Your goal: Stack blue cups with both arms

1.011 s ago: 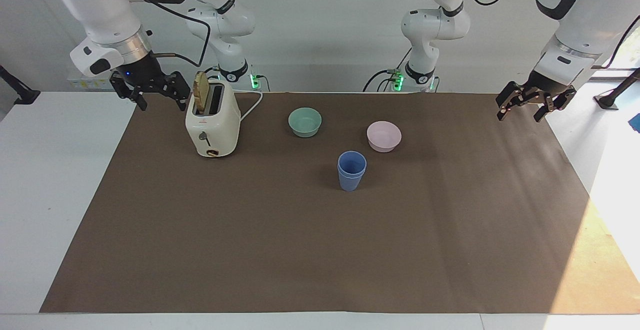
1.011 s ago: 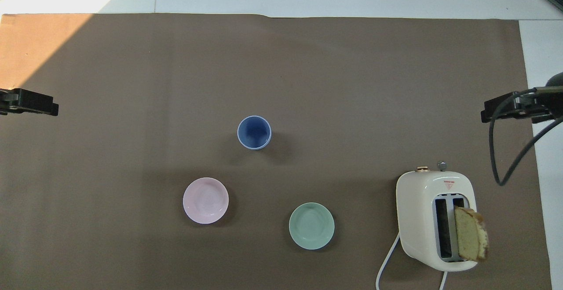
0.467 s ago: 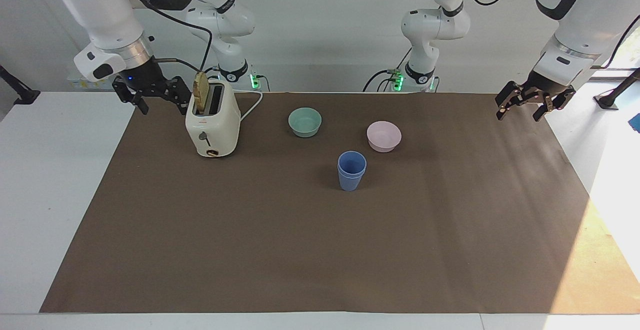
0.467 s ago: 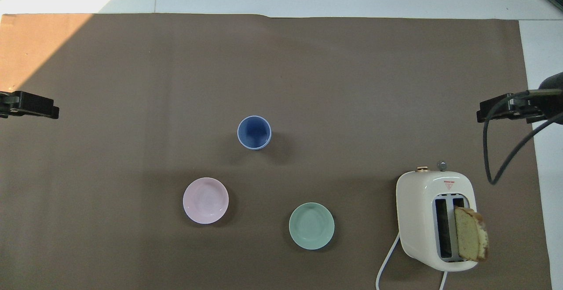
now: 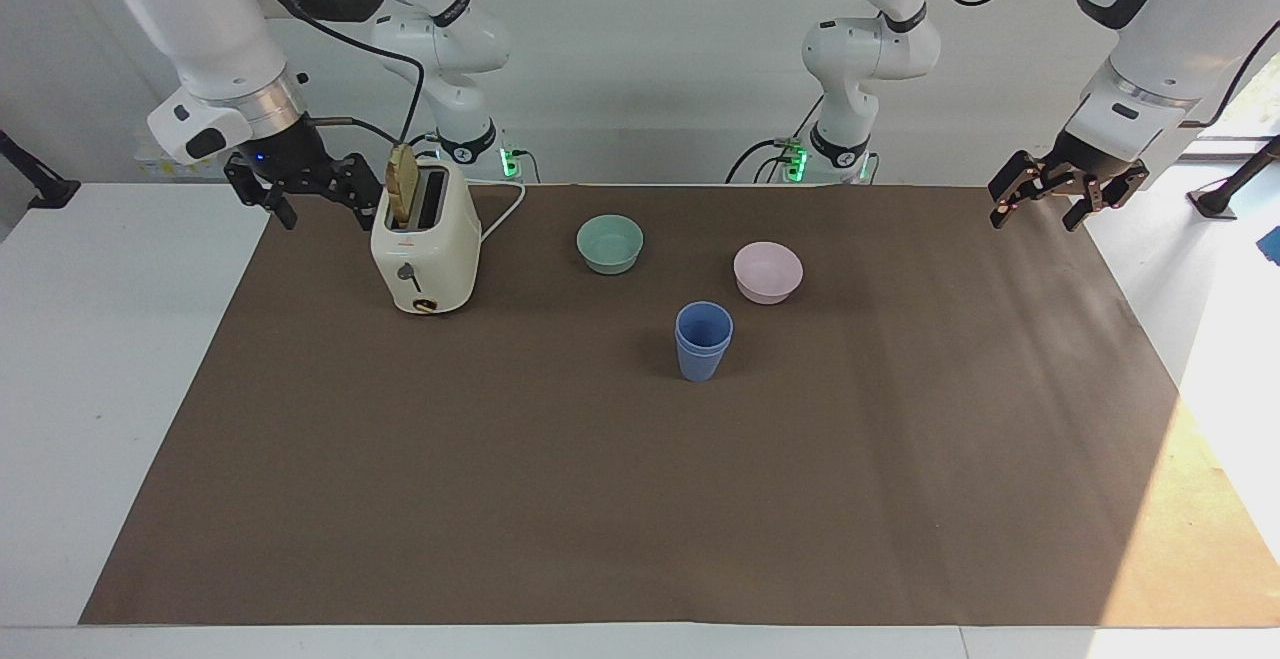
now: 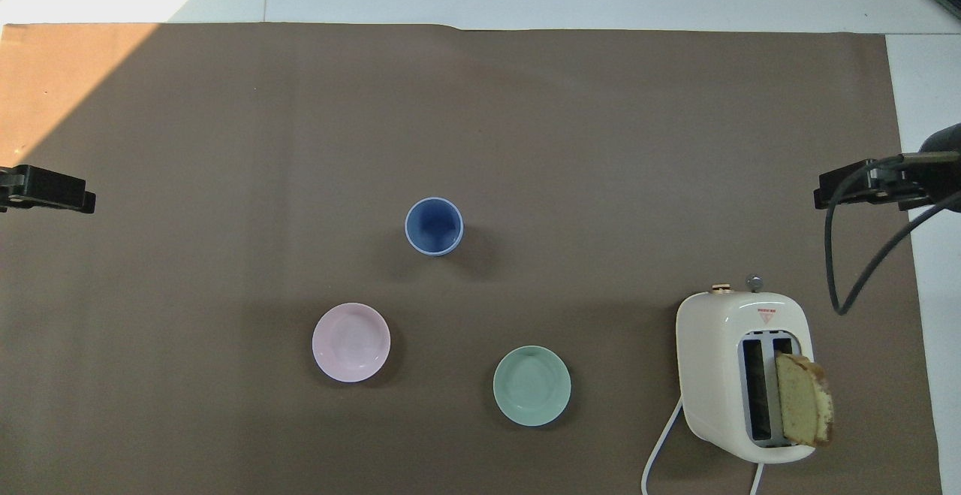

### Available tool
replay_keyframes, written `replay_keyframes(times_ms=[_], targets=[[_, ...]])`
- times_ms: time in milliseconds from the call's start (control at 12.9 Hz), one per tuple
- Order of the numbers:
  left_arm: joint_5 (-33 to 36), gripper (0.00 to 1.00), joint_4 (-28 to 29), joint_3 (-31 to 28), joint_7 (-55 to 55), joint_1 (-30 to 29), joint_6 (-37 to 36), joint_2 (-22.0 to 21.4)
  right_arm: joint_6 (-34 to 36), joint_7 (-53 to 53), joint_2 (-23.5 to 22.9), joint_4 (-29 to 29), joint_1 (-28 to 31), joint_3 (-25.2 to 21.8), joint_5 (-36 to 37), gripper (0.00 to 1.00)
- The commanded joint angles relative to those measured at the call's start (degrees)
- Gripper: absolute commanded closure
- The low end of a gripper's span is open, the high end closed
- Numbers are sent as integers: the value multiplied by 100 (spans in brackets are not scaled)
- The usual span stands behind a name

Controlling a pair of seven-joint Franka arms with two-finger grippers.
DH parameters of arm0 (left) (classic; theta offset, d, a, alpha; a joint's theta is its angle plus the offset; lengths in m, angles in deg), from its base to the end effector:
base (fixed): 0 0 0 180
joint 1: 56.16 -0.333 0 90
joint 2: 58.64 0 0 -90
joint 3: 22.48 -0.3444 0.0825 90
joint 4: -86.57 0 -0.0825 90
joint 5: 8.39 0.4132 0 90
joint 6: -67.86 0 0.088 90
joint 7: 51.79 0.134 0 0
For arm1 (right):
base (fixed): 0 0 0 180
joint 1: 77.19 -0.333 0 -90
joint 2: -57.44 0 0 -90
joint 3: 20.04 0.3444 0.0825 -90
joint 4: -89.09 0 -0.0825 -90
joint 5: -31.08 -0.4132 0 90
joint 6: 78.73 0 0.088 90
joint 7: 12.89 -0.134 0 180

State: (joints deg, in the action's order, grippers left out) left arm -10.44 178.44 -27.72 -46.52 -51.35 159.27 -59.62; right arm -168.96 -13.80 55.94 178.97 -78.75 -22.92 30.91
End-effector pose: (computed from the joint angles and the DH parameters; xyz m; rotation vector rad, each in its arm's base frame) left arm 0.5803 0.0001 0.6217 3.1020 -0.1300 0.0168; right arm 0.5917 -0.0129 0.6119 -3.1391 0.0612 0.0314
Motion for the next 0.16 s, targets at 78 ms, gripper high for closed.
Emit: replay_keyframes(times_ms=[78], targets=[[117,0,103,40,8,-50,-53,-122,-109,-24,105,135,77,24,-45,0]])
